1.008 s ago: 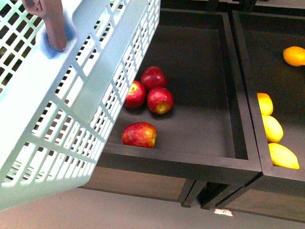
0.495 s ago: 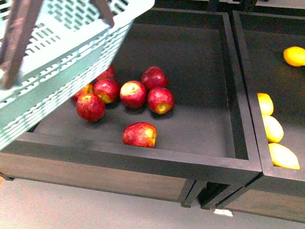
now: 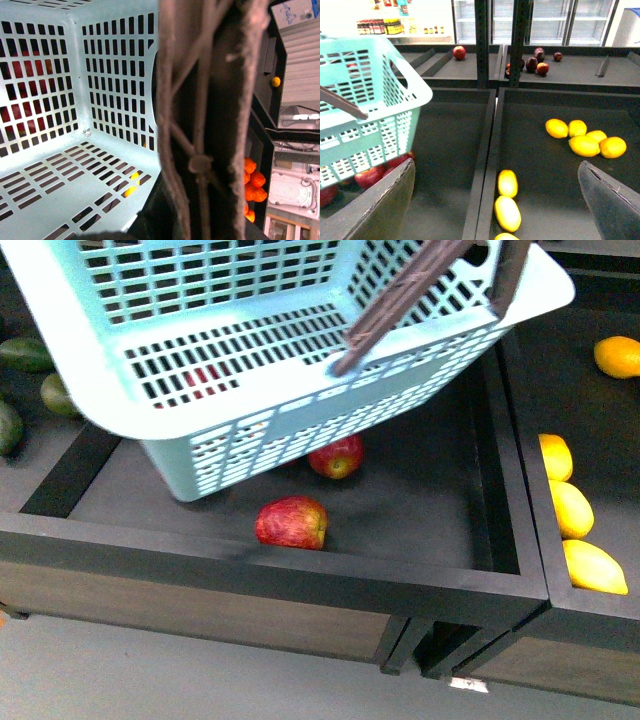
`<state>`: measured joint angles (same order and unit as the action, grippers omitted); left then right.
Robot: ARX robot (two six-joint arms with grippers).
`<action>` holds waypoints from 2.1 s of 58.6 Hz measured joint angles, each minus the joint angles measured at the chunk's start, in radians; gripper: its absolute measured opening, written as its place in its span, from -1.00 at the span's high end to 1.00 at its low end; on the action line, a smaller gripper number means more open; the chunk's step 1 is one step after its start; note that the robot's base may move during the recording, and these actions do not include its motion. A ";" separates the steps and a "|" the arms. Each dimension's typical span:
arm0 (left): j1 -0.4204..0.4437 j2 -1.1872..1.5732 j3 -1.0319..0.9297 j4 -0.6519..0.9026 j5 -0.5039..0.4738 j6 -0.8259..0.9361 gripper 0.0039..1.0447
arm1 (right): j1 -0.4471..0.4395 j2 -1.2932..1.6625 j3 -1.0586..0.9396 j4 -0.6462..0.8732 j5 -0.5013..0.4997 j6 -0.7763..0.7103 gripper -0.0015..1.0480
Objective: Pick lemon and mango into basket
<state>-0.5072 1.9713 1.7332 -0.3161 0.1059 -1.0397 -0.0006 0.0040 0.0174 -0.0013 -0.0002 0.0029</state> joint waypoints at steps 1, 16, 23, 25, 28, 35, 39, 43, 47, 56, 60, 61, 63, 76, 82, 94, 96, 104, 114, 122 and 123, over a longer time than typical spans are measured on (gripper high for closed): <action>-0.006 0.008 0.012 -0.003 0.002 0.000 0.91 | 0.000 0.000 0.000 0.000 0.000 0.000 -0.83; -0.150 0.119 0.253 -0.137 0.121 0.103 0.91 | 0.000 0.000 0.000 0.000 0.000 0.000 -0.83; -0.198 0.122 0.271 -0.172 0.156 0.140 0.91 | 0.000 0.000 0.000 0.000 0.000 0.000 -0.83; -0.202 0.122 0.271 -0.174 0.157 0.142 0.91 | 0.000 0.000 0.000 0.000 0.000 0.000 -0.83; -0.204 0.124 0.271 -0.175 0.157 0.142 0.91 | 0.000 0.000 0.000 0.000 0.000 0.000 -0.83; -0.193 0.128 0.271 -0.175 0.138 0.153 0.91 | 0.000 0.000 0.000 0.000 0.000 0.000 -0.83; -0.185 0.128 0.271 -0.175 0.130 0.159 0.91 | 0.000 0.000 0.000 0.000 0.000 0.000 -0.83; -0.177 0.128 0.271 -0.175 0.123 0.163 0.91 | 0.000 0.000 0.000 0.000 0.000 0.000 -0.83; -0.174 0.128 0.271 -0.175 0.119 0.164 0.91 | 0.000 0.000 0.000 0.000 0.000 0.000 -0.83; -0.175 0.128 0.271 -0.175 0.123 0.164 0.91 | 0.000 0.000 0.000 0.000 0.000 0.000 -0.83; -0.177 0.128 0.271 -0.175 0.129 0.164 0.91 | 0.000 0.000 0.000 0.000 0.000 0.000 -0.83; -0.178 0.128 0.271 -0.175 0.130 0.164 0.91 | 0.000 0.000 0.000 0.000 0.000 0.000 -0.83; -0.179 0.128 0.271 -0.175 0.131 0.164 0.91 | 0.000 0.000 0.000 0.000 0.000 0.000 -0.83; -0.179 0.128 0.271 -0.175 0.130 0.164 0.91 | 0.000 0.031 0.021 -0.062 0.025 0.045 -0.83; -0.177 0.128 0.271 -0.175 0.125 0.164 0.91 | -0.094 0.256 0.134 -0.227 -0.019 0.214 -0.83; -0.178 0.128 0.271 -0.175 0.130 0.166 0.91 | -0.491 0.816 0.341 0.166 -0.204 0.261 -0.83; -0.178 0.129 0.271 -0.175 0.131 0.166 0.91 | -0.533 0.904 0.374 0.234 -0.201 0.246 -0.83; -0.179 0.129 0.271 -0.175 0.130 0.166 0.91 | -0.638 1.301 0.526 0.454 -0.159 0.179 -0.83; -0.179 0.129 0.271 -0.175 0.130 0.166 0.91 | -0.695 1.761 0.795 0.491 -0.101 0.151 -0.83; -0.179 0.129 0.271 -0.175 0.130 0.166 0.91 | -0.710 2.034 1.021 0.447 -0.050 0.170 -0.83; -0.179 0.129 0.271 -0.175 0.129 0.166 0.91 | -0.711 2.052 1.039 0.442 -0.046 0.172 -0.83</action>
<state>-0.6857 2.0998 2.0041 -0.4911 0.2352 -0.8734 -0.7113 2.0563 1.0565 0.4408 -0.0463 0.1749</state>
